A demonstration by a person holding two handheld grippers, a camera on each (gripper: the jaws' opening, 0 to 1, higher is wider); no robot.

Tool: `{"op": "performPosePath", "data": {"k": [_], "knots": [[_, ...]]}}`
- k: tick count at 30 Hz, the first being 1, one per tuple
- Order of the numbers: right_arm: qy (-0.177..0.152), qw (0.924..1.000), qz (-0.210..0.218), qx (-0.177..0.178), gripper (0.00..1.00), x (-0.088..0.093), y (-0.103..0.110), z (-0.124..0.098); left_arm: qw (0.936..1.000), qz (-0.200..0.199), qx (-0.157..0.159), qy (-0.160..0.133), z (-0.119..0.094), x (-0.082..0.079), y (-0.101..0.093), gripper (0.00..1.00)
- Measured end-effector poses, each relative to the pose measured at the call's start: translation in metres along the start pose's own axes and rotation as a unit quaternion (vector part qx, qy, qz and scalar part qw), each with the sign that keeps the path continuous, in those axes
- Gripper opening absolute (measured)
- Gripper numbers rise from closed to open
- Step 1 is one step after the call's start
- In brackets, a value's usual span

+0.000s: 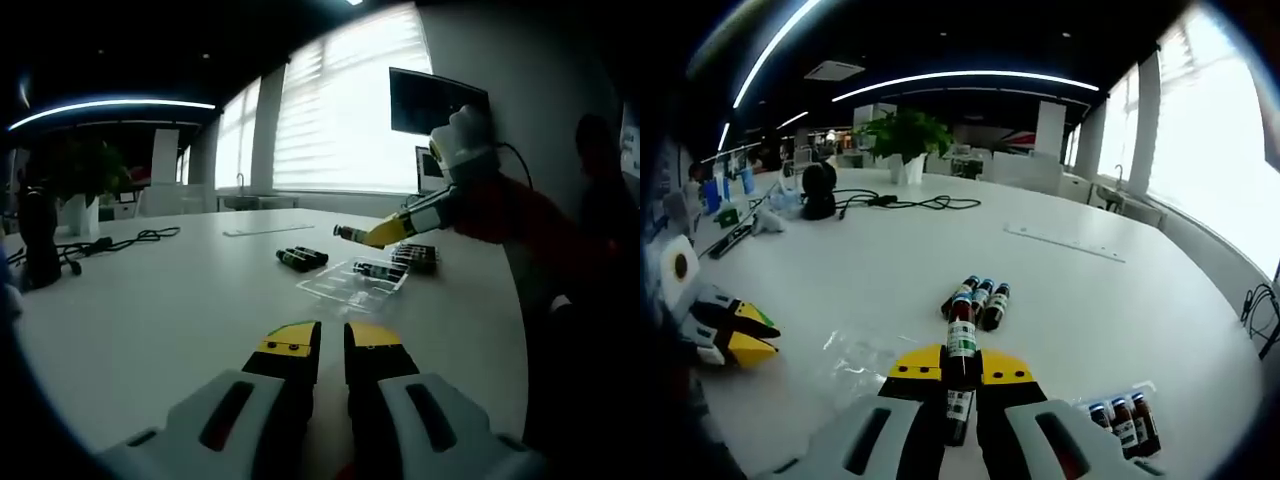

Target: Grip medicine bottles put into box

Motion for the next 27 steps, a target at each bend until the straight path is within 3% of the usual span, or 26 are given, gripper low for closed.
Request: {"op": "performPosePath", "data": {"k": [11,27], "knots": [[0.017,0.9998,0.006,-0.006,0.06,0.014,0.01,-0.003,1.0,0.001,0.0,0.001,0.0,0.0,-0.001,0.04],[0.039,0.9989,-0.007,0.026,0.06,0.022,0.022,-0.004,1.0,0.002,-0.001,0.001,0.0,0.0,-0.001,0.04]]}}
Point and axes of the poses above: the point that each gripper's makers call its tool centre point, and the gripper's own axes: z roughly forward along the fingers, y roughly to its left, x roughly out of its underside, the point moved 10 cm from there along -z, roughly backward along the fingers, and after that the axes turned 4 degrees about -x, right-handed, at the moved point
